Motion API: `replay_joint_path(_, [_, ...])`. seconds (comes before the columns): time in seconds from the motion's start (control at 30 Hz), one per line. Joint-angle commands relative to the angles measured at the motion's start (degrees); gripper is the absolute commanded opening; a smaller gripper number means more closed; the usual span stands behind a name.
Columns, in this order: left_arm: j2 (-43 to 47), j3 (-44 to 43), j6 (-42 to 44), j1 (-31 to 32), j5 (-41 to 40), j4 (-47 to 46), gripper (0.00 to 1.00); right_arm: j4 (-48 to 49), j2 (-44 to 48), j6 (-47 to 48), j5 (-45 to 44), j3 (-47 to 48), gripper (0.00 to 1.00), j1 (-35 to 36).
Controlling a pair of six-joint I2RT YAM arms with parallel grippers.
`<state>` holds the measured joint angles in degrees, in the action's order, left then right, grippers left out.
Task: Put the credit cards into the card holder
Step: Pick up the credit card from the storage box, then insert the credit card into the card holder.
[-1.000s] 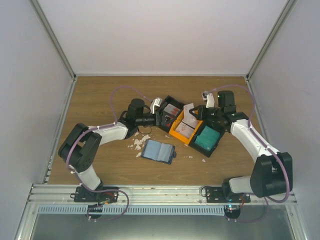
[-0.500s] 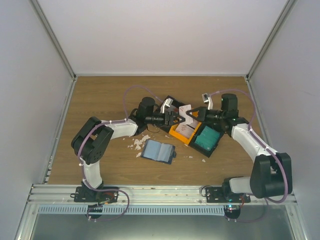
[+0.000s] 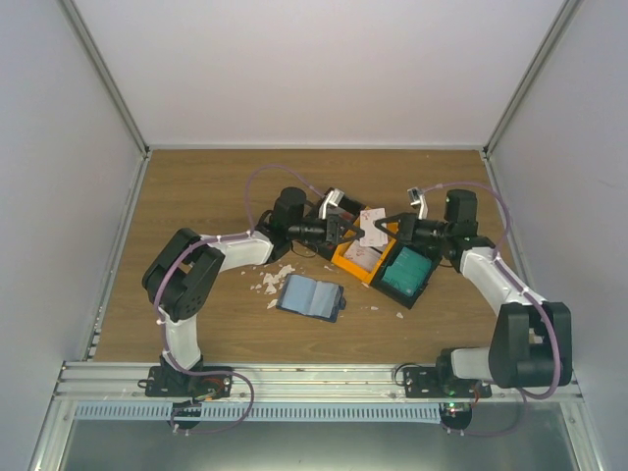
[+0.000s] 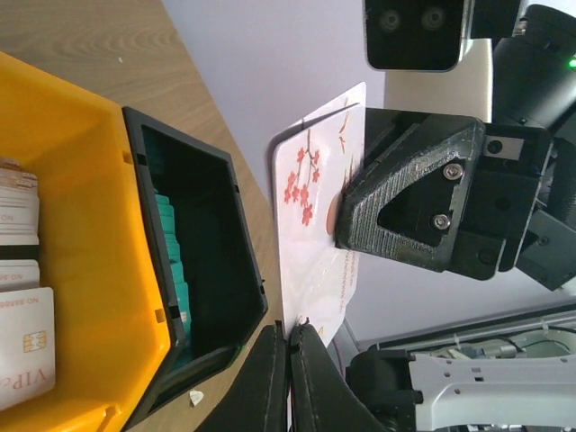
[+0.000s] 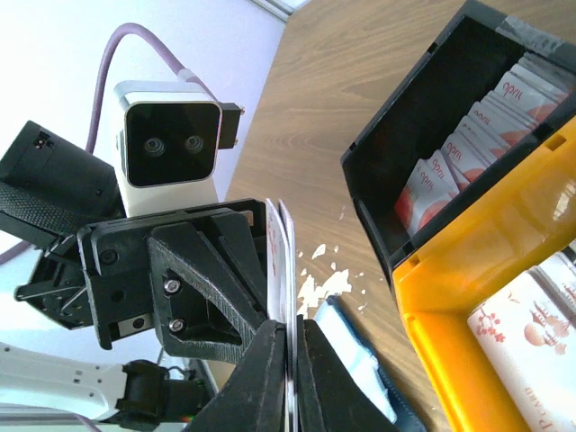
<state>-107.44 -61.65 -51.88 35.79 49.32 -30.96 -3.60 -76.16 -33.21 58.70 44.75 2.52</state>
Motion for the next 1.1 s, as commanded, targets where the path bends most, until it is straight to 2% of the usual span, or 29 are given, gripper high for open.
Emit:
replay_joint_path(0.0, [-1.2,-0.8,-0.1,-0.7,-0.1,-1.2,0.00,3.2,2.4,-0.6,5.3,-1.6,0.07,-1.6])
replay_joint_path(0.3, [-3.5,-3.7,-2.3,-1.6,1.2,-1.3,0.00,7.4,1.7,-3.7,5.4,-3.9,0.09,-1.6])
replay_joint_path(0.43, [-4.3,-4.0,-2.2,-2.5,0.9,-1.1,0.00,7.5,0.6,-3.5,4.6,-3.9,0.08,-4.0])
replay_joint_path(0.77, [-1.5,-2.6,2.1,-5.1,0.5,3.0,0.00,2.2,0.3,0.1,-1.1,-3.4,0.00,-4.7])
replay_joint_path(0.9, [3.2,-0.2,7.8,-5.8,-3.1,11.0,0.00,-2.7,2.7,1.9,-6.5,-2.5,0.00,-4.6])
replay_joint_path(1.0, [8.6,2.2,13.8,-6.1,-11.1,21.6,0.00,-4.9,5.6,1.9,-10.1,-2.7,0.01,-2.7])
replay_joint_path(1.07, [12.7,4.5,16.6,-6.1,-17.0,29.6,0.00,-6.8,7.0,1.8,-13.7,-3.0,0.01,2.1])
